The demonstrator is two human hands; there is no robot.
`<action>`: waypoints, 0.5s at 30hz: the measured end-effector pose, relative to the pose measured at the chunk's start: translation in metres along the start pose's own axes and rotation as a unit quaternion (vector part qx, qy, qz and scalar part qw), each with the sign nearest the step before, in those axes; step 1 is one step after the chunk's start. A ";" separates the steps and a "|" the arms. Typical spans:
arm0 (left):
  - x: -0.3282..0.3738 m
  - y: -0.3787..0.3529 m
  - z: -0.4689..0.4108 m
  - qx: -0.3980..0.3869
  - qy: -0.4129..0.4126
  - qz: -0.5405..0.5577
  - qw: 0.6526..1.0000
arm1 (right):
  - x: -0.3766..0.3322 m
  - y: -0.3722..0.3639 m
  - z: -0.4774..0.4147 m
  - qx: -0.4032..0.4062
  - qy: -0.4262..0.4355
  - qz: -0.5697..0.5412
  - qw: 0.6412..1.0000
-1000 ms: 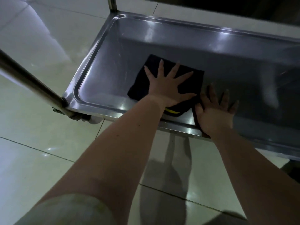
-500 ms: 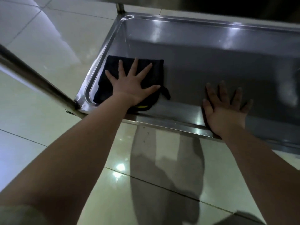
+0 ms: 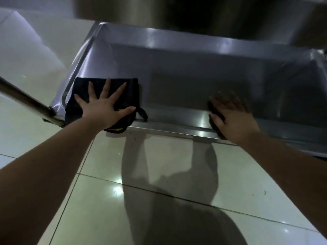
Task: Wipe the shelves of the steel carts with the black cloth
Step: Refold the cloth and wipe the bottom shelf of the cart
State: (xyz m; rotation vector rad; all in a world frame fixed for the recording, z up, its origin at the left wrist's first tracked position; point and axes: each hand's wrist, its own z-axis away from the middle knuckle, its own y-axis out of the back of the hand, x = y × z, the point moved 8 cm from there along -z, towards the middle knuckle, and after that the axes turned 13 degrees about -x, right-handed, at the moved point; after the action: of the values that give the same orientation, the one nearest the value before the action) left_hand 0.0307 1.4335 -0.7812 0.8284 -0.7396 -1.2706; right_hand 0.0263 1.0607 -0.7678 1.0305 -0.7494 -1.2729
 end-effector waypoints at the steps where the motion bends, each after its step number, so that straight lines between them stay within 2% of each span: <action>1: 0.011 -0.001 0.002 -0.007 0.000 0.001 1.000 | 0.027 -0.001 0.012 -0.002 -0.010 -0.008 1.000; 5: 0.111 -0.013 0.016 -0.006 -0.047 -0.024 0.999 | 0.138 -0.010 0.048 -0.014 -0.110 -0.059 0.992; 10: 0.255 -0.030 0.037 -0.011 -0.106 -0.030 0.994 | 0.234 -0.017 0.083 -0.010 -0.221 -0.078 0.972; 12: 0.292 -0.038 0.045 -0.009 -0.113 -0.040 0.993 | 0.258 -0.021 0.090 -0.015 -0.234 -0.089 0.968; 15: 0.324 -0.043 0.052 0.001 -0.103 -0.037 0.994 | 0.267 -0.028 0.090 -0.034 -0.199 -0.079 0.976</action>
State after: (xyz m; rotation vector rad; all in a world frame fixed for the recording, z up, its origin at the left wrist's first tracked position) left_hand 0.0141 1.1024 -0.7839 0.7378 -0.8808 -1.4375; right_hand -0.0194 0.7816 -0.7837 0.7985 -0.9309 -1.6591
